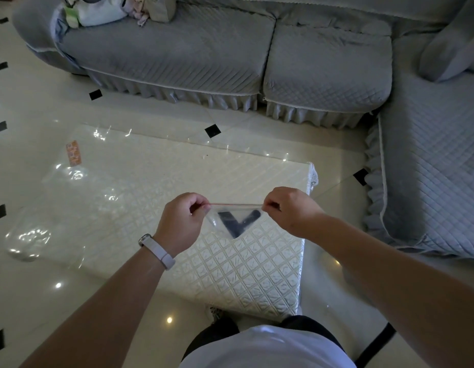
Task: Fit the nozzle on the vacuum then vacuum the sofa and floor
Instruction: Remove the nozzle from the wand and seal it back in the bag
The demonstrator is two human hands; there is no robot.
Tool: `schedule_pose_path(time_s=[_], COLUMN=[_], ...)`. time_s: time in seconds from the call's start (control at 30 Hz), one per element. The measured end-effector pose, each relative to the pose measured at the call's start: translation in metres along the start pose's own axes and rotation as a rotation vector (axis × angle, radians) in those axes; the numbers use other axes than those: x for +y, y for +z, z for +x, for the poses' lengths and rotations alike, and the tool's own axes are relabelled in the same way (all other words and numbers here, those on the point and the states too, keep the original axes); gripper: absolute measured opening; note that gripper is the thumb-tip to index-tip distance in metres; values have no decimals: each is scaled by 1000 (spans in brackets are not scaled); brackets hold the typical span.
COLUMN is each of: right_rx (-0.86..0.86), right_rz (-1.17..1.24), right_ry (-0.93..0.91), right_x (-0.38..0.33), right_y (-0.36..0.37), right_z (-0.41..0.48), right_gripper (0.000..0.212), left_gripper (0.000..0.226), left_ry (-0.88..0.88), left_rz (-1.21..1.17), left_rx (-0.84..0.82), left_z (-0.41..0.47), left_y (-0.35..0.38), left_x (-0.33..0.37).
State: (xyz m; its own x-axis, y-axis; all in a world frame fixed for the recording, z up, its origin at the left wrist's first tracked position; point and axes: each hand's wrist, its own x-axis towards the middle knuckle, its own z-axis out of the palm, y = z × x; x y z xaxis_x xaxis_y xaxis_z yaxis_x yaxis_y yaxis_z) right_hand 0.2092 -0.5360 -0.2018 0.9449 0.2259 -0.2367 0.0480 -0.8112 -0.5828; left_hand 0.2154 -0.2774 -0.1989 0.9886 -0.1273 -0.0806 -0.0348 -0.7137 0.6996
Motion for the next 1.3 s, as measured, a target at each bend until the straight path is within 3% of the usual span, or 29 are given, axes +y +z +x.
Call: schedule_pose_path(time_s=[0.27,0.7,0.93,1.3], right_rx=[45,-186,-166,-52], right_rz=[204,241,243,261], right_ry=[155,452,476,526], right_x=[30,123,174,225], right_y=[60,181,235,265], right_z=[3,26,65,137], right_gripper=[7,12,11,13], left_gripper=[12,11,9,14], left_ry=[-193,-610,-689,-663], left_rz=[-107,-262,-321,-370], left_rx=[-101,-206,-154,-88], left_z=[-11,-7,40,111], left_y=[51,184,243,308], left_x=[-41,-138,-190,-240])
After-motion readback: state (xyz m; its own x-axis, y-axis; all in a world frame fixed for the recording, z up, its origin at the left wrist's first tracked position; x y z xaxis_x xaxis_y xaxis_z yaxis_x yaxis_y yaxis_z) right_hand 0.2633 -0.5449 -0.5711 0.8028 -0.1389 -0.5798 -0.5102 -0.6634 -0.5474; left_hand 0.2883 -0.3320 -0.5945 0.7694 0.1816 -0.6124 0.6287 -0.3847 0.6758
